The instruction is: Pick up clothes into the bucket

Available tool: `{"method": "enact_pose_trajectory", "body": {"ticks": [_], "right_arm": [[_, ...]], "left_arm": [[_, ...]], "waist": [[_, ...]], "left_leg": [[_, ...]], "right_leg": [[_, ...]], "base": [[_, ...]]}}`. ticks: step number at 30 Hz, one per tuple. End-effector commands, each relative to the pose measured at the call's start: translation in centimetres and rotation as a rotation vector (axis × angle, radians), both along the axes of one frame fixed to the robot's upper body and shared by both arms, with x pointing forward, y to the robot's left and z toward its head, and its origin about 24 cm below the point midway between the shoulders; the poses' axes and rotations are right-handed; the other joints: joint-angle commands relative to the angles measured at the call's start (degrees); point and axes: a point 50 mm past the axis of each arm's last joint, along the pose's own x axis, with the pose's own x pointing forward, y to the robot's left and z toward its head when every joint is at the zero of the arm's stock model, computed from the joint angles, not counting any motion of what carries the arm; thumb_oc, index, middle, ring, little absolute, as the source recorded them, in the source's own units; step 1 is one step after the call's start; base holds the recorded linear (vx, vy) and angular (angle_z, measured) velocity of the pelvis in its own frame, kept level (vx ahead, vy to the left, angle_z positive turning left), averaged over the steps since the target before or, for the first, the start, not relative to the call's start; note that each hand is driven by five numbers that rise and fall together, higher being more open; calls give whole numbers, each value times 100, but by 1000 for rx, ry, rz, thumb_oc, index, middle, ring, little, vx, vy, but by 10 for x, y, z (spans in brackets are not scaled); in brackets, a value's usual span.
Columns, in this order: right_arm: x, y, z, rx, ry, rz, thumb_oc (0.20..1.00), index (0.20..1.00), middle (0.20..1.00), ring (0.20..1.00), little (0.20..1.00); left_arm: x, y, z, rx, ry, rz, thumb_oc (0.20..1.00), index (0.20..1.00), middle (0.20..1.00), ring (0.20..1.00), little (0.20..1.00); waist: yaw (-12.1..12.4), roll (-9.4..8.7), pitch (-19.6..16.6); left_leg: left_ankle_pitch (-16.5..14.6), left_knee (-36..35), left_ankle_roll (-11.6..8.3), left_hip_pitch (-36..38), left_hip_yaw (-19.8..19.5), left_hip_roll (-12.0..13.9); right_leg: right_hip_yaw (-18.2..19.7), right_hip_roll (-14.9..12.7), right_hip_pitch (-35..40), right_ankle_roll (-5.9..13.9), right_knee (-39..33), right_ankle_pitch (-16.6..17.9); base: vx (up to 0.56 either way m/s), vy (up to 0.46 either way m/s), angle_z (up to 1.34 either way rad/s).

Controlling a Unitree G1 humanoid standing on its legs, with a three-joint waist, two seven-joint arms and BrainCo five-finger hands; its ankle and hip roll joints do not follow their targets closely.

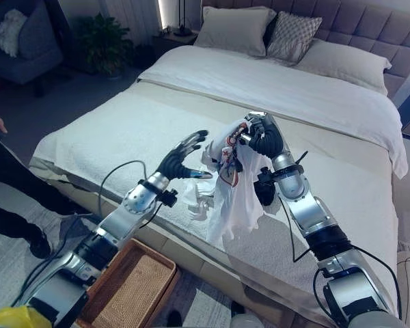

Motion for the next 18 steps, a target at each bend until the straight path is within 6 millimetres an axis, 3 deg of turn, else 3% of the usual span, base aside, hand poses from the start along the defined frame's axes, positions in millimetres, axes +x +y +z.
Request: {"method": "enact_pose_trajectory", "body": {"ticks": [1, 10, 13, 18], "right_arm": [[-17, 22, 44, 102, -160, 206, 200, 200, 200, 200, 200], [-37, 39, 52, 170, -176, 379, 200, 200, 200, 200, 200], [-38, 42, 54, 187, -186, 388, 200, 200, 200, 200, 200], [-44, 40, 61, 193, -242, 364, 200, 200, 200, 200, 200]], "left_arm": [[11, -7, -6, 35, 19, 25, 1000, 1000, 1000, 1000, 1000], [11, -24, -29, 61, 127, 21, 1000, 1000, 1000, 1000, 1000], [6, -35, -37, 42, 205, -60, 1000, 1000, 1000, 1000, 1000], [1, -46, -50, 161, 240, -110, 1000, 1000, 1000, 1000, 1000]], "waist": [[76, -239, -425], [56, -254, -468], [32, -236, -465], [6, -203, -475]], "left_leg": [[-428, 441, -9, -192, 74, -117], [-367, 426, -13, -156, 23, -98], [-354, 429, -20, -170, 7, -85], [-350, 468, -26, -179, -36, -72]], "right_leg": [[-216, -57, 38, 161, 373, -358], [-256, -39, 124, 134, 318, -348], [-275, -31, 121, 131, 309, -345], [-282, -17, 152, 112, 319, -374]], "base": [[0, 0, 0], [-4, -2, 1], [-17, -8, 2], [-13, -10, 5]]}}
